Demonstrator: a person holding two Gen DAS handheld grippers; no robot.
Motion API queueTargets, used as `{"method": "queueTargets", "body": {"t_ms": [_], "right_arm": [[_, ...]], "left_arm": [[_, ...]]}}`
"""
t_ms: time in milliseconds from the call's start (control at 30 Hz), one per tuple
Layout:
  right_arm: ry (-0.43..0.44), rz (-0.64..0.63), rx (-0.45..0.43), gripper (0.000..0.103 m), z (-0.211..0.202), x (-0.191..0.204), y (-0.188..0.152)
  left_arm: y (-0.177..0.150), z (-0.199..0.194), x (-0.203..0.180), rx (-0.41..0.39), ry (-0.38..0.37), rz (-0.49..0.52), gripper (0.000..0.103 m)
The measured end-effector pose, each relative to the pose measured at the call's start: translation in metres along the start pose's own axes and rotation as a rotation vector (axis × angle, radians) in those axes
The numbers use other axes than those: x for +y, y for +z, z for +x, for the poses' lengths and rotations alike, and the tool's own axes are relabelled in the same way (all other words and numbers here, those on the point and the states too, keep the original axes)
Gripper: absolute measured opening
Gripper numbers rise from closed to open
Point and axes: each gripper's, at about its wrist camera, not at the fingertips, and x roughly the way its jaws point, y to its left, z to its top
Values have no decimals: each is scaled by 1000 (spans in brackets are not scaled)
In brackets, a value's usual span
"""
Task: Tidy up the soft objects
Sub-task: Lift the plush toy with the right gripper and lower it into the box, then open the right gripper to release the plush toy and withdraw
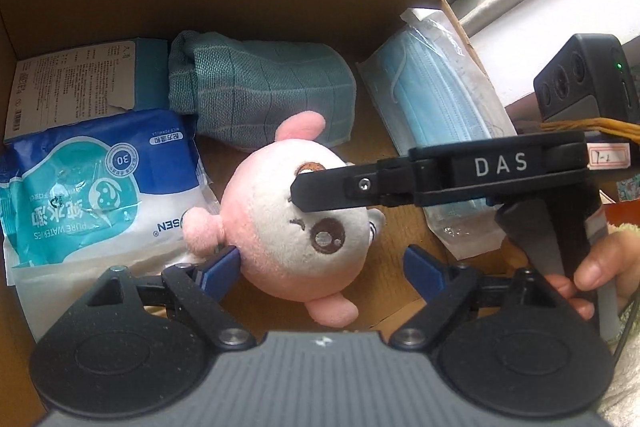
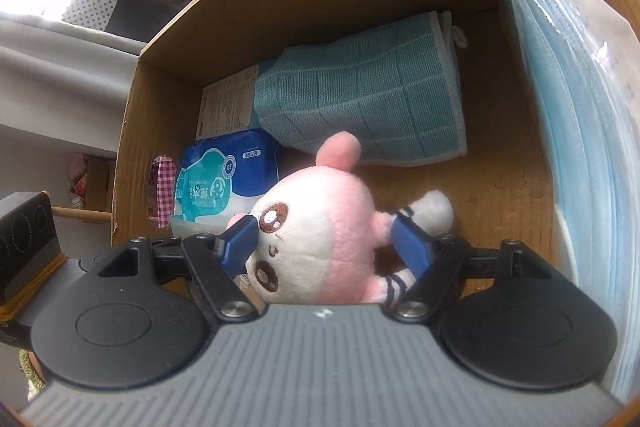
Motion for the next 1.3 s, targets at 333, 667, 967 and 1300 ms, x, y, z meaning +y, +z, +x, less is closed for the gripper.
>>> {"method": "queueTargets", "body": {"t_ms": [333,667,967,1300], "right_arm": [[135,68,-27,73,2,-8,1],[137,109,-59,76,5,-11,2],[247,78,-298,78,-92,-12,-36],[319,-51,-437,78,-179,-1,-163]], "left_arm": [[3,-24,-24,-103,35,114,90],[-12,-48,-13,-153,64,80,89],[-74,-142,-31,-375,-11,121,95],[-159,-136,-54,-417,-51,190,96]]}}
